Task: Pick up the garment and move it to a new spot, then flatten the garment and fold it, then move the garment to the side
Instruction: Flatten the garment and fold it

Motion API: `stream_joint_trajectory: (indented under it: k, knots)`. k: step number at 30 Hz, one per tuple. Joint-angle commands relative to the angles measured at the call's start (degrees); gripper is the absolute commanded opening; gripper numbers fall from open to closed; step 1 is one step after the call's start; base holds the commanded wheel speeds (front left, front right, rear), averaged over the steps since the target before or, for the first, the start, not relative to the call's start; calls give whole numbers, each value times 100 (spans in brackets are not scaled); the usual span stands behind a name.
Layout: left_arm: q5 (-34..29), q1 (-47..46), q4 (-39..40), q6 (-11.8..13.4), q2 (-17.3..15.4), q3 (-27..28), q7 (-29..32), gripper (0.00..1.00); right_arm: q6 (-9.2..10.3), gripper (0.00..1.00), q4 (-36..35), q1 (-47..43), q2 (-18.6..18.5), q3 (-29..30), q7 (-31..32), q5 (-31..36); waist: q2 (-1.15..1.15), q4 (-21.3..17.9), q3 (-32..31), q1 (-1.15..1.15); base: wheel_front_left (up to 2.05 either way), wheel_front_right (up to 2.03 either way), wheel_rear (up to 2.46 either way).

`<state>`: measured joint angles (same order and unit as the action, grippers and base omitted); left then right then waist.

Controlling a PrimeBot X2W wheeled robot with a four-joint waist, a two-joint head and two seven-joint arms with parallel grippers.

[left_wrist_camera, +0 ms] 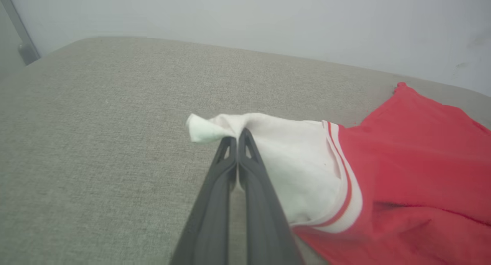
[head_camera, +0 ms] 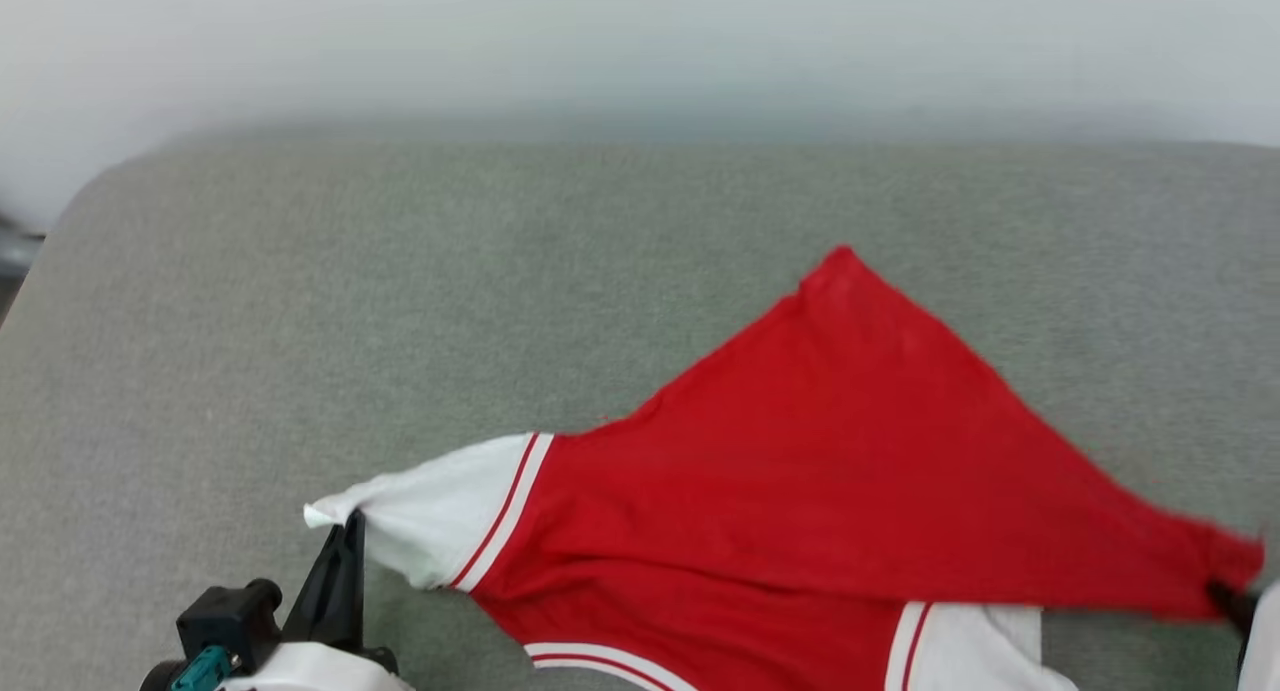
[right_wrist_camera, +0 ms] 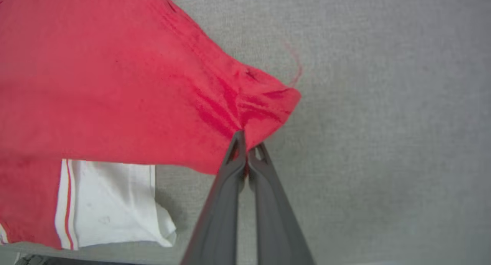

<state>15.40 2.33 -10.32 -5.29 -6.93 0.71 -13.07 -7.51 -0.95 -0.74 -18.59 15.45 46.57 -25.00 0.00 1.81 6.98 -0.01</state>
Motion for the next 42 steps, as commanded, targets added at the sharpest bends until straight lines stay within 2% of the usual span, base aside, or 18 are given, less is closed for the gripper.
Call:
stream_joint_trajectory:
  k: [1,8,13,14,15,24,27,32,38,42]
  knots:
    - [28,64,-13,22,-46,21,22,0,4,0,-83,-195,134,85,-43,45,0,-146,-158,1,0,0,0]
    - [118,270,-238,0,-142,58,134,0,4,0,-250,-1521,1236,437,-246,129,0,-237,-386,1,0,0,0]
    - [177,328,-325,7,-177,56,160,0,4,0,96,-1915,1512,228,-550,22,0,-306,-456,1,0,0,0]
    - [175,322,-329,5,-184,44,168,0,4,39,168,-1905,1524,213,-674,16,0,-315,-465,1,0,0,0]
    - [177,321,-329,4,-192,31,181,0,4,100,221,-1855,1542,181,-832,-58,0,-329,-479,1,0,0,0]
    - [172,213,-182,1,-217,-111,270,0,4,100,269,-1350,1468,-64,-2913,-279,0,-291,-470,1,0,0,0]
    - [175,147,-122,15,-204,-143,285,0,4,100,411,-1053,1345,-102,-3597,-142,0,-241,-415,1,0,0,0]
    - [155,-22,-27,15,-176,-241,286,0,4,100,883,-320,1210,-302,-4243,197,0,-134,-247,1,0,0,0]
    - [129,-301,54,7,-101,-371,226,0,4,100,1524,952,763,-815,-4002,505,0,32,88,1,0,0,0]
    - [99,-519,43,-16,-46,-521,179,0,4,100,1886,1738,341,-1373,-3136,266,0,196,320,1,0,0,0]
